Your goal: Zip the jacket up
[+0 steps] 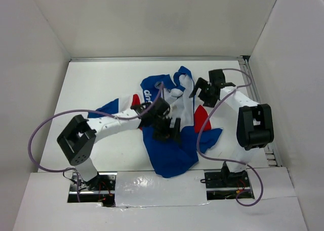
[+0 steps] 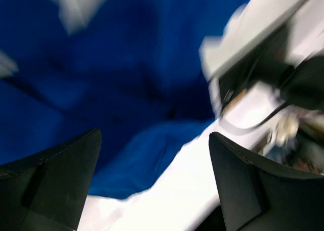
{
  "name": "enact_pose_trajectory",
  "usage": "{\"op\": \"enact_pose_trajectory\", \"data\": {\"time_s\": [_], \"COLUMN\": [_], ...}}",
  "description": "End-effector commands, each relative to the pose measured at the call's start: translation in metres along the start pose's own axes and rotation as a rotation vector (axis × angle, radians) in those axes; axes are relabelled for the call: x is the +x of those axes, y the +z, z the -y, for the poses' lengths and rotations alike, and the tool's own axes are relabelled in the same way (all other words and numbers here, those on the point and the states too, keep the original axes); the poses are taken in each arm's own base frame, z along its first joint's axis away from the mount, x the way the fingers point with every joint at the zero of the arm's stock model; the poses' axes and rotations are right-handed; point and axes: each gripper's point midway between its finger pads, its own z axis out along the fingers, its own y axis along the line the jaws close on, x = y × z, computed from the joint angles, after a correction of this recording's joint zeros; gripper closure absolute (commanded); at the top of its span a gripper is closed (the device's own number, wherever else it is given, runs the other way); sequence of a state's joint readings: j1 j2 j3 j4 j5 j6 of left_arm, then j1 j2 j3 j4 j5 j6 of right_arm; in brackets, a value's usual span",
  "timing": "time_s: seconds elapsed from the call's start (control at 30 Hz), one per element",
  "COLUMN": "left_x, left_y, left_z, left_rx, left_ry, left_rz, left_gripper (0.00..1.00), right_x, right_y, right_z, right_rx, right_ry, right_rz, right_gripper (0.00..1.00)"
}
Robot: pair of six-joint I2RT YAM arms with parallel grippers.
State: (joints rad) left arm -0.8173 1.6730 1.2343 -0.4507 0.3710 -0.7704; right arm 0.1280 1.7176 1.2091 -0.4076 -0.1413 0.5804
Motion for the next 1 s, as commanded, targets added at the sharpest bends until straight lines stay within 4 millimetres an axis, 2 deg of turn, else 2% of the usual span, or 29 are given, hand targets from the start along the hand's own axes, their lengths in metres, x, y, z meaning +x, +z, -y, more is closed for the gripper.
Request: {"op": "enact_pose_trajectory", "data": {"time_s": [0.0, 0.03, 0.07, 0.13, 0.17, 0.2, 0.27, 0.3, 0.33, 0.37, 0.4, 0.43, 0.47, 0.5, 0.53, 0.57, 0.6, 0.63, 0.67, 0.7, 0.73, 0.77, 0.8, 0.83, 0.87, 0.9, 0.93, 0.97], "left_x": [0.045, 0.060, 0.063, 0.063, 0.059, 0.044, 0.026, -0.004, -0.018, -0.033, -0.072, -0.090, -0.109, -0.147, -0.168, -0.183, -0.235, -0.254, -0.297, -0.305, -0.314, -0.325, -0.325, -0.321, -0.298, -0.303, -0.282, -0.279], "left_y": [0.023, 0.032, 0.035, 0.037, 0.035, 0.031, 0.020, 0.009, 0.002, -0.005, -0.021, -0.029, -0.042, -0.047, -0.050, -0.056, -0.060, -0.062, -0.089, -0.070, -0.072, -0.084, -0.093, -0.100, -0.092, -0.127, -0.121, -0.153], "left_z": [-0.008, -0.025, -0.033, -0.063, -0.074, -0.098, -0.125, -0.151, -0.162, -0.175, -0.197, -0.206, -0.227, -0.235, -0.245, -0.254, -0.249, -0.246, -0.217, -0.226, -0.207, -0.195, -0.187, -0.179, -0.195, -0.170, -0.183, -0.161], "left_rx": [0.022, -0.019, -0.027, -0.057, -0.073, -0.127, -0.202, -0.258, -0.267, -0.282, -0.285, -0.292, -0.326, -0.339, -0.362, -0.378, -0.351, -0.349, -0.312, -0.301, -0.220, -0.173, -0.141, -0.106, -0.113, -0.079, -0.116, -0.121], "left_ry": [-0.089, -0.148, -0.174, -0.274, -0.303, -0.373, -0.432, -0.489, -0.509, -0.538, -0.585, -0.581, -0.603, -0.580, -0.541, -0.537, -0.485, -0.459, -0.358, -0.339, -0.290, -0.245, -0.230, -0.226, -0.283, -0.224, -0.258, -0.217], "left_rz": [-0.141, -0.191, -0.208, -0.231, -0.225, -0.180, -0.136, -0.050, -0.026, 0.002, 0.076, 0.112, 0.163, 0.224, 0.263, 0.260, 0.320, 0.329, 0.420, 0.401, 0.406, 0.452, 0.467, 0.472, 0.426, 0.511, 0.485, 0.554], "left_gripper": [0.01, 0.01, 0.01, 0.01, 0.01, 0.01, 0.01, 0.01, 0.01, 0.01, 0.01, 0.01, 0.01, 0.01, 0.01, 0.01, 0.01, 0.01, 0.01, 0.01, 0.01, 0.01, 0.01, 0.01, 0.01, 0.01, 0.01, 0.01], "right_x": [0.011, 0.029, 0.037, 0.062, 0.066, 0.081, 0.104, 0.124, 0.139, 0.160, 0.182, 0.203, 0.231, 0.251, 0.271, 0.300, 0.318, 0.340, 0.345, 0.369, 0.377, 0.372, 0.361, 0.345, 0.329, 0.297, 0.274, 0.251], "right_y": [-0.012, -0.009, -0.010, -0.012, -0.017, -0.016, -0.020, -0.019, -0.020, -0.025, -0.027, -0.034, -0.045, -0.051, -0.061, -0.080, -0.091, -0.099, -0.116, -0.136, -0.146, -0.162, -0.165, -0.174, -0.175, -0.167, -0.173, -0.167], "right_z": [-0.012, -0.005, -0.004, -0.001, -0.002, 0.004, -0.003, 0.002, 0.000, -0.013, -0.012, -0.021, -0.040, -0.047, -0.059, -0.090, -0.105, -0.119, -0.156, -0.169, -0.178, -0.202, -0.210, -0.218, -0.224, -0.226, -0.227, -0.224], "right_rx": [-0.098, -0.088, -0.088, -0.088, -0.093, -0.079, -0.091, -0.080, -0.092, -0.130, -0.139, -0.190, -0.256, -0.292, -0.352, -0.459, -0.538, -0.602, -0.707, -0.806, -0.856, -0.931, -0.954, -0.979, -0.983, -0.955, -0.955, -0.911], "right_ry": [0.008, 0.007, 0.008, -0.006, -0.007, -0.015, -0.064, -0.076, -0.086, -0.131, -0.141, -0.173, -0.243, -0.282, -0.331, -0.439, -0.553, -0.637, -0.715, -0.841, -0.878, -0.911, -0.915, -0.901, -0.885, -0.826, -0.794, -0.746], "right_rz": [0.003, -0.034, -0.041, -0.065, -0.055, -0.081, -0.110, -0.145, -0.175, -0.209, -0.253, -0.304, -0.347, -0.383, -0.438, -0.487, -0.517, -0.574, -0.551, -0.576, -0.608, -0.574, -0.548, -0.511, -0.470, -0.408, -0.347, -0.295], "right_gripper": [0.00, 0.00, 0.00, 0.01, 0.02, 0.05, 0.06, 0.06, 0.06, 0.06, 0.07, 0.07, 0.07, 0.07, 0.07, 0.06, 0.06, 0.06, 0.06, 0.06, 0.06, 0.06, 0.06, 0.06, 0.05, 0.05, 0.03, 0.00]}}
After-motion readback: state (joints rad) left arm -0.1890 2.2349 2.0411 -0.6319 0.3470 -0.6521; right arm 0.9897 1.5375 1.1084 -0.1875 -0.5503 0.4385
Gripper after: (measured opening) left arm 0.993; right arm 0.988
